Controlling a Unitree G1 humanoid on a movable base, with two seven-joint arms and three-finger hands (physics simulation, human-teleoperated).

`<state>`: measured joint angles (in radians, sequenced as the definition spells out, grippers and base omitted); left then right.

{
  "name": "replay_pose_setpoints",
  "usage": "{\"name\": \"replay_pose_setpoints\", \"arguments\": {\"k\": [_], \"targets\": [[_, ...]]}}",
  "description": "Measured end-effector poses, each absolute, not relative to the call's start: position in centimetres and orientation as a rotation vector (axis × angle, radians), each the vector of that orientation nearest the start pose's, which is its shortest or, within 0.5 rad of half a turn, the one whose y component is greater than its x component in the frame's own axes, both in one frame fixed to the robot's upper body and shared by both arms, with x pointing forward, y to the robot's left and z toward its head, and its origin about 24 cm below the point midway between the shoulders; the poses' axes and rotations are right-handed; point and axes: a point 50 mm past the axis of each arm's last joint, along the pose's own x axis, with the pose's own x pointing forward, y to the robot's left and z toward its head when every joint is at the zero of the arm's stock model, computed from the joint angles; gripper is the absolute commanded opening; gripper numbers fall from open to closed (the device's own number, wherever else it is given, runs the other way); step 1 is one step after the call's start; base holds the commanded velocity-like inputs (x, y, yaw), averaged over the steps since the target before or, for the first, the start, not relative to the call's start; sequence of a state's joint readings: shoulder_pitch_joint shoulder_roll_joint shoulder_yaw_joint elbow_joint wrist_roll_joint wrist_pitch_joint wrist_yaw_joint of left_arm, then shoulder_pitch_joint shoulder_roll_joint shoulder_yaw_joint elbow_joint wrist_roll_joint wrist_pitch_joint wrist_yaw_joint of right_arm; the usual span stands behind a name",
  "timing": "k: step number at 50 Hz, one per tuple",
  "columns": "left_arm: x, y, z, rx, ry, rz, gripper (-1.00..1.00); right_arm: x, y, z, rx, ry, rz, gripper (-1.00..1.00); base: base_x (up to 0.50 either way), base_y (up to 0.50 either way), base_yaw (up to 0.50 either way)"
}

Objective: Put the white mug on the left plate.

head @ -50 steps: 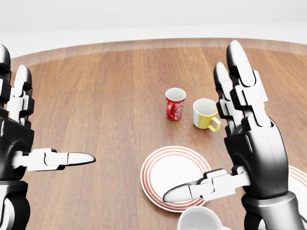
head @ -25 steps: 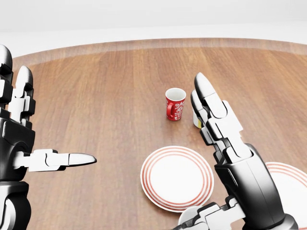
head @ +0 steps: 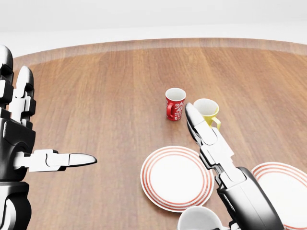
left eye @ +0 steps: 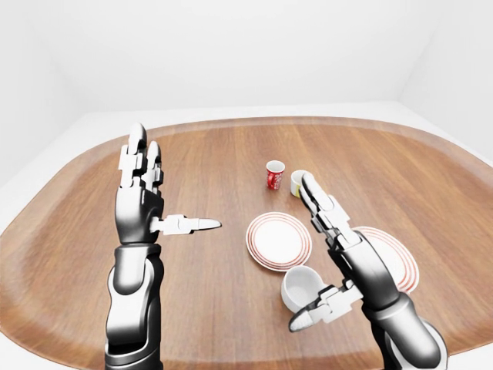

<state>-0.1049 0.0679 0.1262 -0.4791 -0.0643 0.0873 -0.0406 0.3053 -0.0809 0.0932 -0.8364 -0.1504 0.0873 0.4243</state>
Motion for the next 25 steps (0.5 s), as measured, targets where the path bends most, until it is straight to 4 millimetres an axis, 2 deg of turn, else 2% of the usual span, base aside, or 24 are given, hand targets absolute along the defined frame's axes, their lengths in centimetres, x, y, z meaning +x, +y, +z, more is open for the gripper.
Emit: {"name": "replay_pose_setpoints", "arguments": {"k": [17,25], "targets": [[24.4,17.5,16.8,0.03,-0.497,0.027,0.99,16.0,-13.5,15.9,-0.391,-0.398,0.416,1.0,0.0,0.0,0.0],[24.4,17.5,16.9,0.031,-0.497,0.027,0.99,16.1,-13.4,14.9,-0.446,-0.332,0.413,1.0,0.0,0.0,0.0]]}}
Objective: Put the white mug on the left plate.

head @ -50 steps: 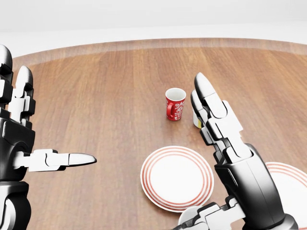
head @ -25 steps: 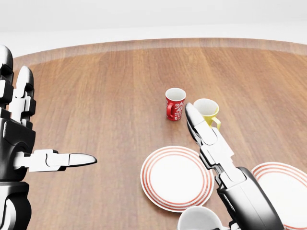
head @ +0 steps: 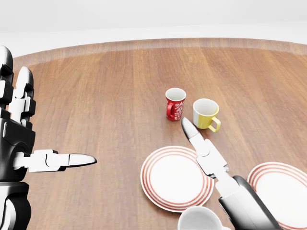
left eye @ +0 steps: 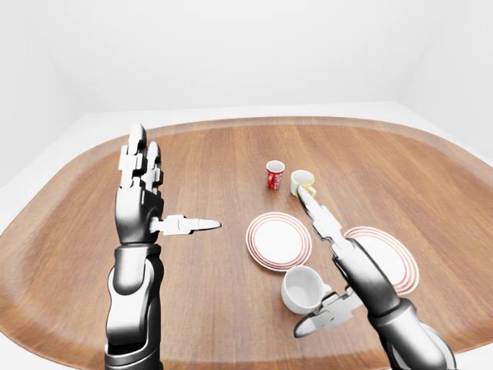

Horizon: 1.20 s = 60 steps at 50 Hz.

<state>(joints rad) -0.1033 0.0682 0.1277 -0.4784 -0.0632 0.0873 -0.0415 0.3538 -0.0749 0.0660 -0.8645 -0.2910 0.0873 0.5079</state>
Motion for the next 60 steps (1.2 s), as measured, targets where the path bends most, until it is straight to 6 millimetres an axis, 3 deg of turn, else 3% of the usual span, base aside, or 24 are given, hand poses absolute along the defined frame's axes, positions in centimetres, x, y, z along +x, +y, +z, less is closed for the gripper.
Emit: {"name": "replay_pose_setpoints", "arguments": {"k": [22,60], "targets": [[24.4,17.5,16.8,0.033,-0.492,0.027,0.99,15.9,-13.0,11.5,-0.598,-0.137,0.445,1.0,0.0,0.0,0.0],[24.5,17.4,16.5,0.03,-0.48,0.025,0.99,15.9,-13.5,10.5,-0.802,-0.027,0.437,1.0,0.0,0.0,0.0]]}}
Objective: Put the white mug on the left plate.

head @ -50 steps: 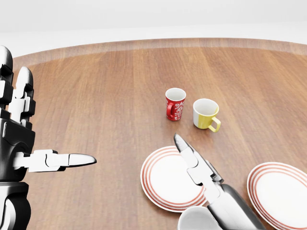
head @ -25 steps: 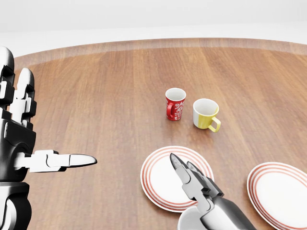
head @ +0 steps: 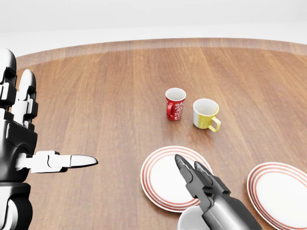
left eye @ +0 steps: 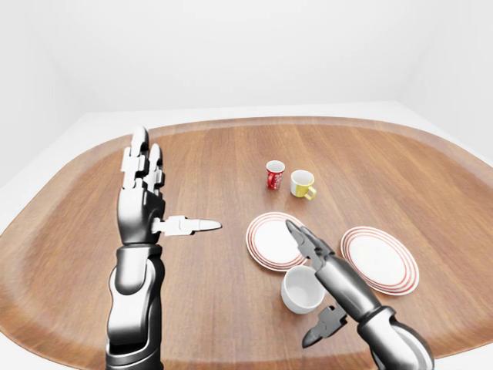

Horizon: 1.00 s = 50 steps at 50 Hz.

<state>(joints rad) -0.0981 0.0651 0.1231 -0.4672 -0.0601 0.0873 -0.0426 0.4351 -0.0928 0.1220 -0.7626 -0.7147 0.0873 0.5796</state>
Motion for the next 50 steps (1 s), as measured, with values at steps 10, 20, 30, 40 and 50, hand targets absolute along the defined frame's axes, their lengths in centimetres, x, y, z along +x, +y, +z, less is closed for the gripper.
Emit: {"name": "replay_pose_setpoints", "arguments": {"k": [10,20,30,40,50], "targets": [[24.5,17.5,16.4,0.03,-0.475,0.026,0.99,16.1,-13.6,9.8,-0.81,0.004,0.432,1.0,0.0,0.0,0.0],[24.5,17.5,16.3,0.031,-0.471,0.026,0.99,16.1,-13.6,9.3,-0.819,0.028,0.435,1.0,0.0,0.0,0.0],[24.6,17.5,16.2,0.03,-0.468,0.027,0.99,16.2,-13.9,9.1,-0.826,0.045,0.43,1.0,0.0,0.0,0.0],[24.6,17.5,16.2,0.03,-0.466,0.028,0.99,16.7,-14.4,8.9,-0.847,0.067,0.417,1.0,0.0,0.0,0.0],[24.5,17.5,16.2,0.031,-0.466,0.029,1.0,17.2,-14.8,8.3,-0.866,0.102,0.406,1.0,0.0,0.0,0.0]]}}
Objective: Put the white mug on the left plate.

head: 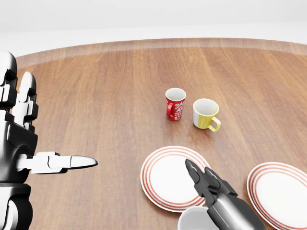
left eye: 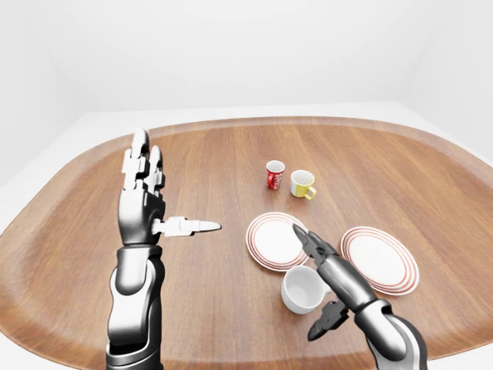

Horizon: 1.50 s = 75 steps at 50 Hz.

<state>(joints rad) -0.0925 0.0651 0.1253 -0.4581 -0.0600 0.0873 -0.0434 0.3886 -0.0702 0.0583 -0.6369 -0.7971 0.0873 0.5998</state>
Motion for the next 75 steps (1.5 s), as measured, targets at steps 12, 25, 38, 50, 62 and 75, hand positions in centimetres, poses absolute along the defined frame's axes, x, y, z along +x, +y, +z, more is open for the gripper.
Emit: {"name": "replay_pose_setpoints", "arguments": {"k": [12,25,38,50,62,75], "targets": [[24.5,17.5,16.2,0.031,-0.466,0.029,0.99,17.6,-15.1,7.3,-0.877,0.144,0.403,1.0,0.0,0.0,0.0],[24.5,17.5,16.1,0.031,-0.462,0.028,0.99,18.1,-15.3,6.4,-0.879,0.177,0.403,1.0,0.0,0.0,0.0],[24.5,17.5,16.0,0.031,-0.46,0.027,0.99,18.5,-15.4,5.9,-0.882,0.194,0.403,1.0,0.0,0.0,0.0],[24.5,17.4,16.0,0.031,-0.457,0.026,1.0,19.1,-15.5,5.4,-0.886,0.207,0.404,1.0,0.0,0.0,0.0],[24.5,17.4,15.9,0.031,-0.456,0.026,0.99,19.7,-15.5,5.0,-0.897,0.217,0.409,1.0,0.0,0.0,0.0],[24.5,17.4,15.9,0.031,-0.454,0.025,0.99,20.3,-15.8,4.6,-0.892,0.23,0.406,1.0,0.0,0.0,0.0]]}}
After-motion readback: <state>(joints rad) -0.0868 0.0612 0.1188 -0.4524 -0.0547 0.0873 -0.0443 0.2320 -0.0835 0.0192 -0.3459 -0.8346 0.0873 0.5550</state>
